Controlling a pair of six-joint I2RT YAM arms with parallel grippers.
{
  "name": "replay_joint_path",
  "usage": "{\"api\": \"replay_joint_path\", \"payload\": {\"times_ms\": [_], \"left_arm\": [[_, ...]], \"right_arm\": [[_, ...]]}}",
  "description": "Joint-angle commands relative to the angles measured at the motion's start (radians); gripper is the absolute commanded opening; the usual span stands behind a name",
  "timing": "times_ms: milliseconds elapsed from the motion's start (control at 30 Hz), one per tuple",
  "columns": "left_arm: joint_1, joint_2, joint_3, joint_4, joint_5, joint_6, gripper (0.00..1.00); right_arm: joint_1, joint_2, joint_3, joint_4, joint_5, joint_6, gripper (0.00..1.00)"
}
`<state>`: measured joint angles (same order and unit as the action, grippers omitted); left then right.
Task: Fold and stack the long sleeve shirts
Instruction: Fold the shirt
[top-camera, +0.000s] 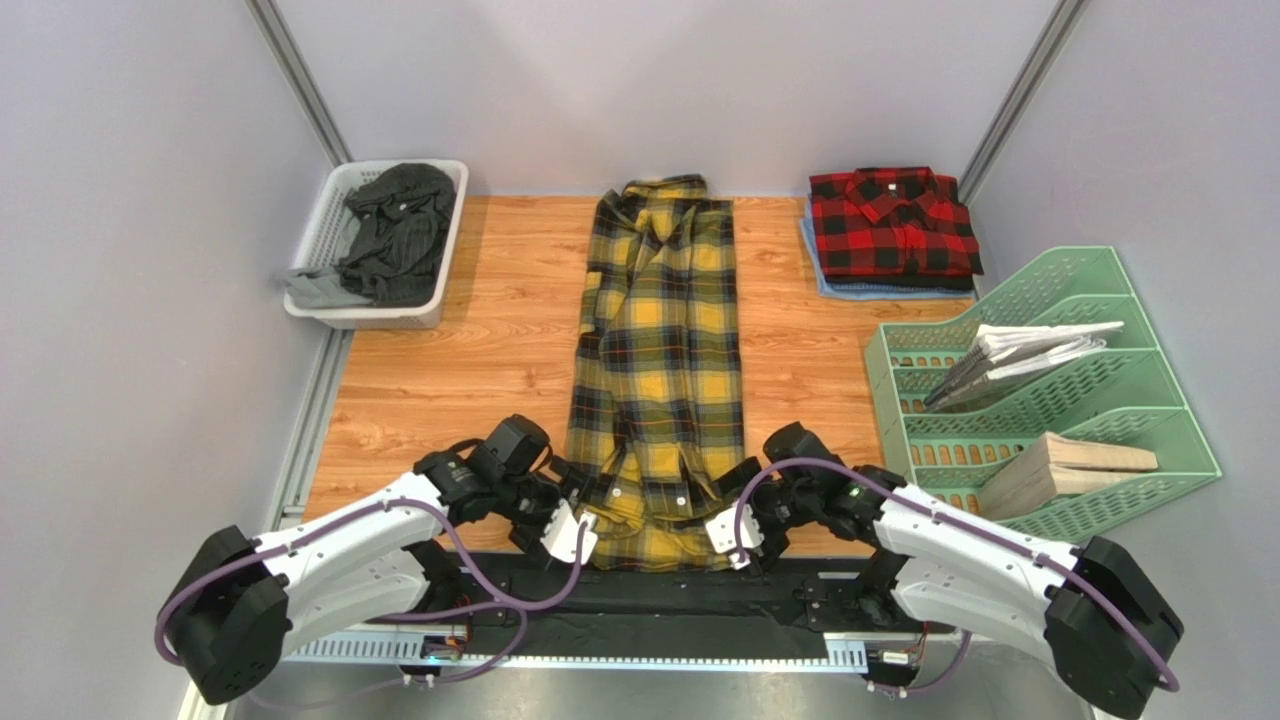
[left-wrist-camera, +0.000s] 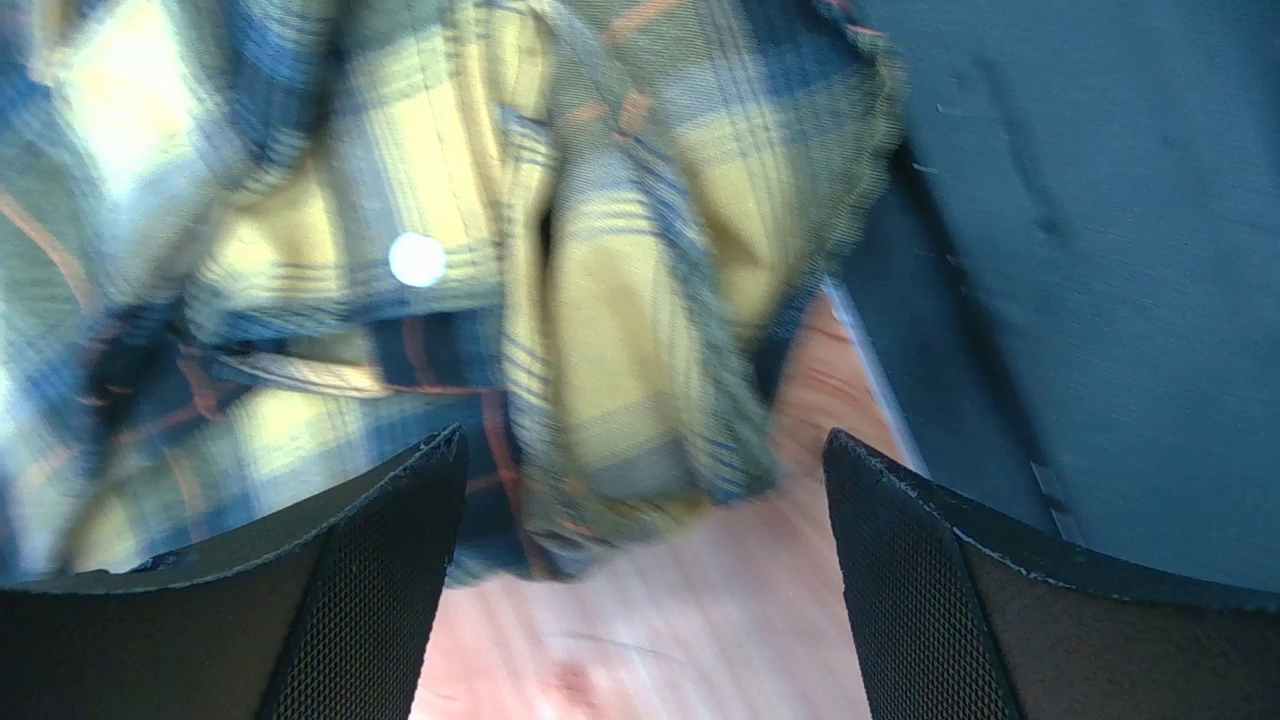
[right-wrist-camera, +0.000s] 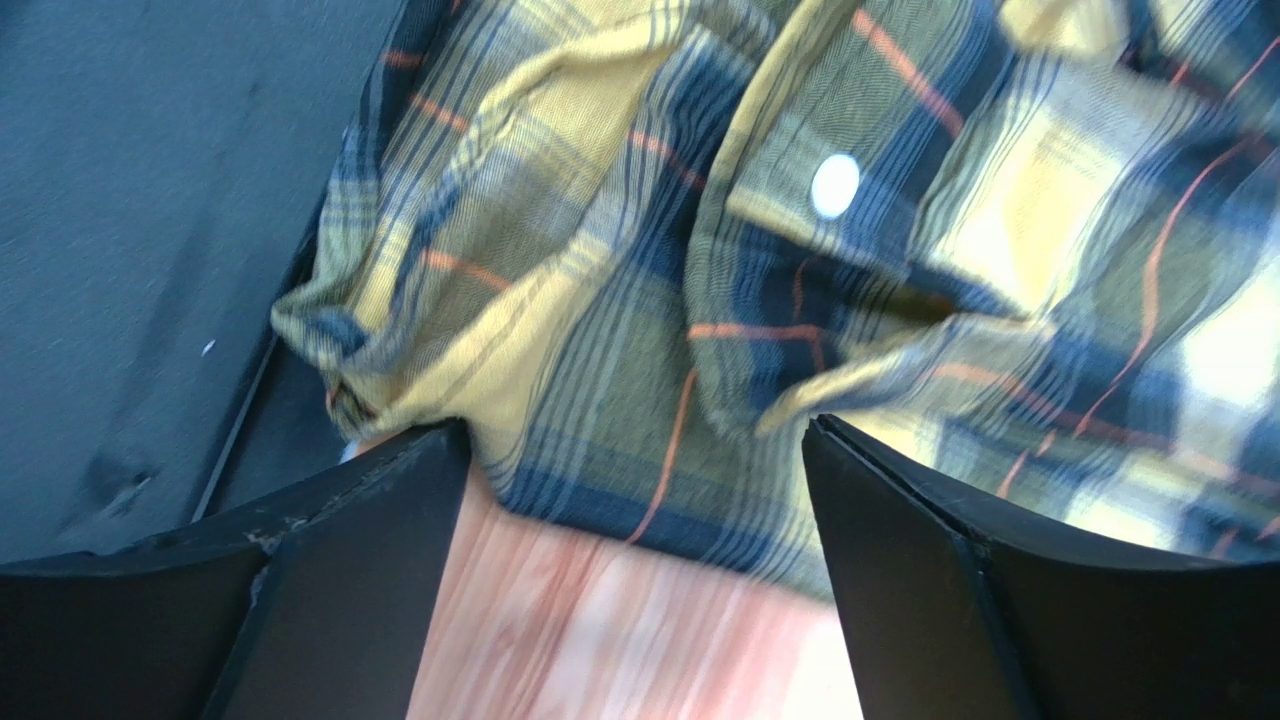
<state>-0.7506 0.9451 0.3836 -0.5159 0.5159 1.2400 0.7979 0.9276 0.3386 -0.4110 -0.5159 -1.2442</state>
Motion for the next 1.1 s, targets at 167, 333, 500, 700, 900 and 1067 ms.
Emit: {"api": "replay_joint_path", "payload": {"times_ms": [167, 333, 500, 700, 900, 1067], "left_arm": [[-0.029, 0.101, 0.000, 0.171, -0.085, 0.018, 0.86], [-0.038, 0.095, 0.008, 0.175, -0.090, 0.004, 0.61], [-0.039, 0.021, 0.049, 0.163, -0.030, -0.077, 0.00], [-0.039, -0.081, 0.087, 0.050, -0.024, -0.168, 0.00], [-0.039, -0.131, 0.098, 0.010, -0.004, -0.244, 0.00], [-0.035, -0.085, 0.106, 0.019, -0.042, -0.251, 0.00]], "right_arm": [[0.066, 0.134, 0.008, 0.196, 0.119, 0.022, 0.64], [0.073, 0.137, 0.013, 0.209, 0.139, 0.048, 0.45], [0.073, 0.091, 0.043, 0.170, 0.183, 0.092, 0.26], [0.073, -0.028, 0.118, 0.040, 0.198, 0.222, 0.19], [0.072, -0.070, 0.138, -0.003, 0.208, 0.278, 0.00], [0.069, -0.047, 0.139, 0.001, 0.200, 0.290, 0.00]]}}
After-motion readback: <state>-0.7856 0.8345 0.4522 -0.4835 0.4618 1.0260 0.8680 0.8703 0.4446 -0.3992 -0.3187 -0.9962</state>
